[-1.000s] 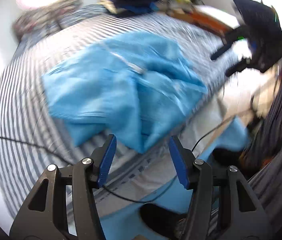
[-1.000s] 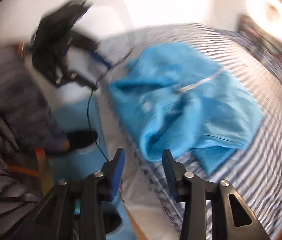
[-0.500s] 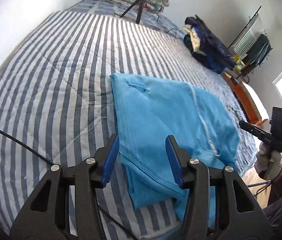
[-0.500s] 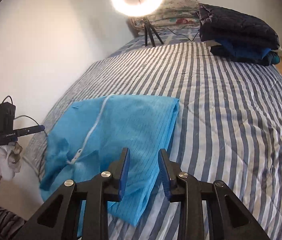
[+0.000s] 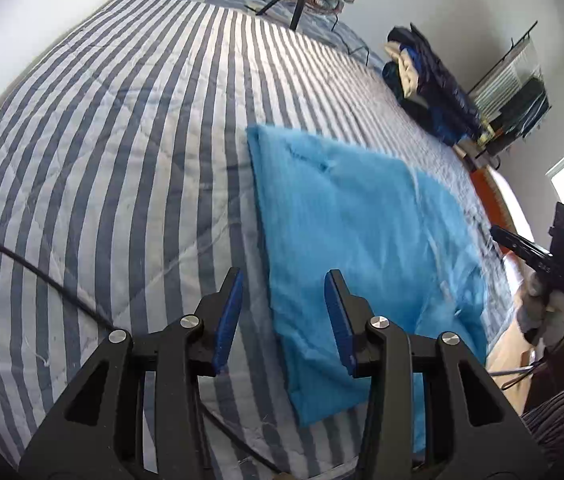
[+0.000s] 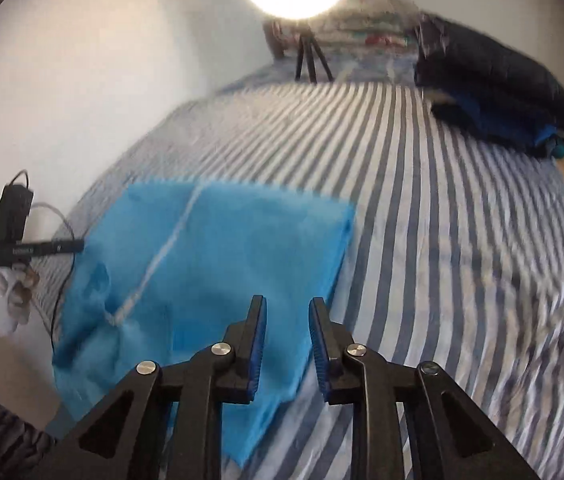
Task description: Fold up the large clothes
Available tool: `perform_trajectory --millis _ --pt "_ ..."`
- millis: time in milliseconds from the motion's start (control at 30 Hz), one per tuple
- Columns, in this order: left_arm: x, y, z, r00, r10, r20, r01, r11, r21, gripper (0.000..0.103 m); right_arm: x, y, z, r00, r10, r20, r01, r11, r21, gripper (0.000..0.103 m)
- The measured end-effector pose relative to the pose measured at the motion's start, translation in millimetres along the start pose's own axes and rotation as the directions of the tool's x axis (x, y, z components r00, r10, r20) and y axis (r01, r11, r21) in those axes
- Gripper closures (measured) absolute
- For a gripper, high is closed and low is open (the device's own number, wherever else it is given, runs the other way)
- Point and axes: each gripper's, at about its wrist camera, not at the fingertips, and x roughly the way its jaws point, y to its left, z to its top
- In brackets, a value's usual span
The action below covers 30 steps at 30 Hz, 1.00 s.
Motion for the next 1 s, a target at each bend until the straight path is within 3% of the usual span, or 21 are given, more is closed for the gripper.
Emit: perform_trajectory --millis 67,200,367,500,567,600,633,700,800,900,1000 --pt "-0.8 3.4 8.6 1.000 -0.025 0.008 0.026 0.999 -0.035 0.060 13.9 3.3 18.9 0.999 0.033 0.019 -0.033 0.999 0.010 0.077" --pt "10.6 5.4 23.5 0.999 -0.049 0.006 0.049 0.996 -0.077 0.054 63.3 17.2 44.7 0.998 0.045 -0.038 -0.045 0.999 -0.018 0.076" --pt "27.0 7.9 36.2 0.999 -0.052 -0.015 0.051 0.995 -0.089 0.054 111.4 34.2 36.6 0.989 0.004 -0.148 -0.019 0.995 -0.100 0.076" --pt "31.4 15.4 37.3 0.998 -0.061 -0.027 0.057 0.991 -0.123 0.047 112.3 35.4 29.0 0.984 -0.016 -0.178 -0.004 0.994 -0.109 0.076" --pt "27.1 21.0 35.9 0.996 -0.087 -0.022 0.083 0.985 -0.151 0.040 94.5 28.1 33.0 0.988 0.020 -0.154 -0.030 0.998 -0.064 0.073" --pt "23.7 25.8 34.0 0.994 -0.103 -0.022 0.098 0.981 -0.166 0.038 79.1 19.7 32.4 0.991 0.049 -0.125 -0.052 0.998 -0.021 0.064" --pt "22.4 29.7 33.8 0.992 -0.127 -0.025 0.120 0.975 -0.187 0.036 66.7 10.8 30.6 0.993 0.069 -0.100 -0.068 0.998 0.013 0.048" --pt "23.9 38.6 33.5 0.982 -0.184 -0.040 0.169 0.955 -0.243 0.035 46.4 -9.9 21.3 0.993 0.099 -0.064 -0.093 0.992 0.085 0.033" --pt "30.3 55.3 30.2 0.961 -0.266 -0.069 0.232 0.921 -0.314 0.035 36.1 -43.5 2.0 0.980 0.178 -0.093 -0.156 0.967 0.203 0.033" --pt "39.7 66.4 23.7 0.941 -0.327 -0.093 0.271 0.887 -0.374 0.035 35.2 -80.8 -28.8 0.958 0.265 -0.112 -0.209 0.907 0.365 0.032" --pt "47.9 70.9 18.4 0.925 -0.369 -0.089 0.305 0.863 -0.403 0.035 40.2 -98.3 -54.5 0.933 0.342 -0.111 -0.258 0.851 0.458 0.032"
